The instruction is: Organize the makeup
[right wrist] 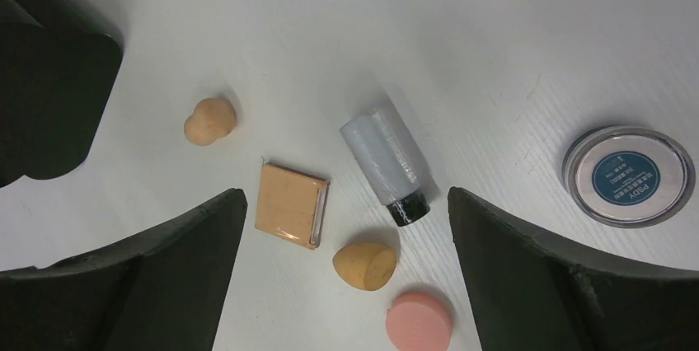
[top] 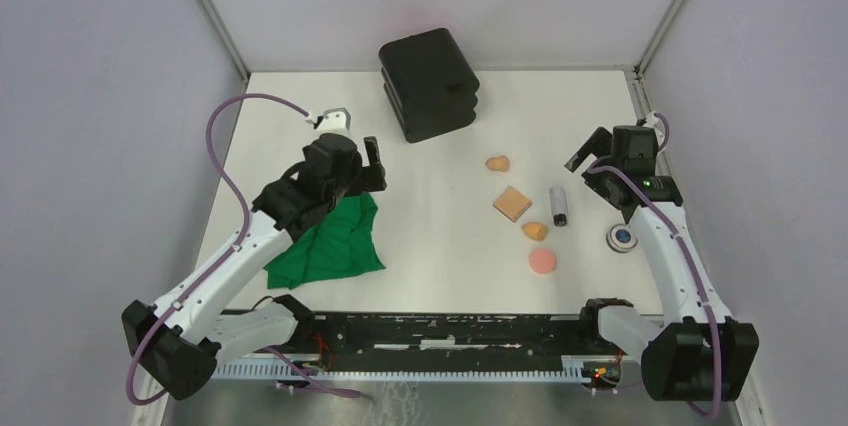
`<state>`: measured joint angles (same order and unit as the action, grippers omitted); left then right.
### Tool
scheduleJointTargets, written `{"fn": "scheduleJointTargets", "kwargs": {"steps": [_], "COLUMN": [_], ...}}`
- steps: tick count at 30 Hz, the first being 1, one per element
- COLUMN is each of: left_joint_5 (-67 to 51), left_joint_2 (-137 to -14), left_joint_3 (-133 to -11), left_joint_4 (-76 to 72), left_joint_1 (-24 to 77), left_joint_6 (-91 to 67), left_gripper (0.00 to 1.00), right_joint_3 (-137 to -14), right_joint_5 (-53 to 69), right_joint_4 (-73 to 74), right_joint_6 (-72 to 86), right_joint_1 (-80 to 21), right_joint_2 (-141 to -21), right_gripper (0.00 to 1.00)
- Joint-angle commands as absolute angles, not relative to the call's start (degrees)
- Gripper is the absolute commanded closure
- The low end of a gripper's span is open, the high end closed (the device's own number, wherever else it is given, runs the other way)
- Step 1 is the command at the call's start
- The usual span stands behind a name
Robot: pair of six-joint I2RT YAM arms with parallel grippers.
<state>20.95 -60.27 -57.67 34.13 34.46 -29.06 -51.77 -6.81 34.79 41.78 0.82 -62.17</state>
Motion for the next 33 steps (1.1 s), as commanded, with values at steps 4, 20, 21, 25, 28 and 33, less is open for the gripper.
{"fn": "scheduleJointTargets", "kwargs": {"steps": [4,20,21,25,28,33], "left_joint_5": [21.22,8.35,8.79,-2.77,-7.58,-10.50], "left_joint_2": [-60.09,-68.34,-68.90,-71.56,-74.09,-83.92], "left_joint_3": [-58.98,-53.87,-54.45,-55.43,-58.03,-72.63], "left_joint_4": [29.46,24.26,24.25,22.38,20.86,19.10], "left_joint_1": [34.45,36.47,36.07,24.72,16.21,8.64], "left_joint_6": [-25.70,-32.77,-33.42,-34.86,-34.34,-35.35], "left_gripper": [0.01,0.01,0.01,0.01,0.01,0.01], "right_joint_3": [-53.61,-57.76,-58.80,-64.20,-70.85,-80.36], "right_joint_5": [-8.45,-5.89,-7.03,-5.66,-3.97,-1.14], "right_joint_4": [32.82,25.44,25.14,21.56,20.12,18.38], "right_joint_6": [42.48,46.98,46.58,42.84,39.99,36.81], "right_joint_1": [0.96,-8.26,-10.35,-15.07,-15.73,-15.86], "right_joint_2": [-59.83,-72.24,-73.45,-79.34,-83.76,-90.87], "right_gripper": [0.00,0.00,0.00,0.00,0.00,0.00]}}
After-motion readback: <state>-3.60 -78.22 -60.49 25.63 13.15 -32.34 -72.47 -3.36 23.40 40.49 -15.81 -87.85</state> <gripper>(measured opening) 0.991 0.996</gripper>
